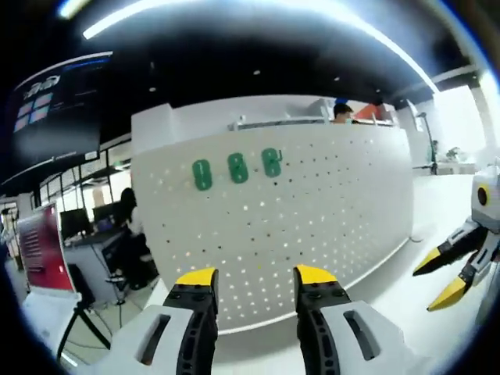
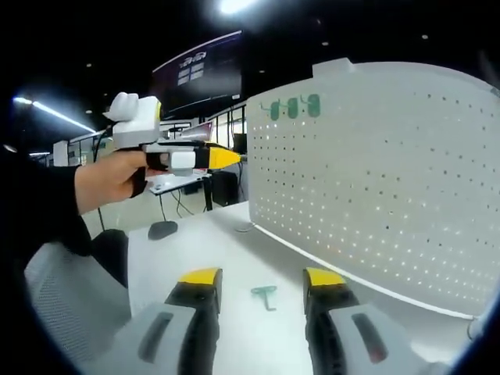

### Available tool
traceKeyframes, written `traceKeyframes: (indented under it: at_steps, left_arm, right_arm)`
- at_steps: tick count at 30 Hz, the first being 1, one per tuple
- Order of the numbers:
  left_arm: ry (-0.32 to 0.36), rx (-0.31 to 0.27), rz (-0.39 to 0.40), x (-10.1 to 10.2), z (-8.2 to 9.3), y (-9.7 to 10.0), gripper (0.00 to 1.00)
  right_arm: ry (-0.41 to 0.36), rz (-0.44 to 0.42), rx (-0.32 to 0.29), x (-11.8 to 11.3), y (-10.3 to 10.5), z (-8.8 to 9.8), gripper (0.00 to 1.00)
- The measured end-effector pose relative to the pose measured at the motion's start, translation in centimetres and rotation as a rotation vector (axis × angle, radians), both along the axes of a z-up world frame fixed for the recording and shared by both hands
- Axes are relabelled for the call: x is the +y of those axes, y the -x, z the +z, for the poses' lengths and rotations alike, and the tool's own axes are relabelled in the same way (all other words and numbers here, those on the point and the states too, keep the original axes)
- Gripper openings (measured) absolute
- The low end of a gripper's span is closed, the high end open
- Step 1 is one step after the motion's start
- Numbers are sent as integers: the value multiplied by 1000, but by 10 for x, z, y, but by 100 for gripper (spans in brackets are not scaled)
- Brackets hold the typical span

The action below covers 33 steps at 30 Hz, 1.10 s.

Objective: Insert the hook assembly into the mounting plate slot until the hook locks in place.

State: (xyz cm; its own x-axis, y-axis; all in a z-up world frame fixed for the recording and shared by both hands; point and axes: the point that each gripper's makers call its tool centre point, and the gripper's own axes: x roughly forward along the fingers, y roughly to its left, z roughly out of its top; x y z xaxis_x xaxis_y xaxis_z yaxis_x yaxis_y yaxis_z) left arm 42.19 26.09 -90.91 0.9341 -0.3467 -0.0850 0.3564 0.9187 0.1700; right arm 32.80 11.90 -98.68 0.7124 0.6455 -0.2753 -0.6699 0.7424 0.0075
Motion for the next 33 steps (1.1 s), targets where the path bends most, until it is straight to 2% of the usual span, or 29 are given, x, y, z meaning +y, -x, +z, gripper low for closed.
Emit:
traceKeyframes:
  at_steps: [16, 33]
  left_arm:
    - [-66, 52, -62, -22, -41, 9, 36]
    - [-112, 114, -116, -38, -76, 16, 35]
  right_arm:
    - [5, 11, 15, 2, 1, -5, 39]
    - [0, 13, 17, 3, 1, -5, 39]
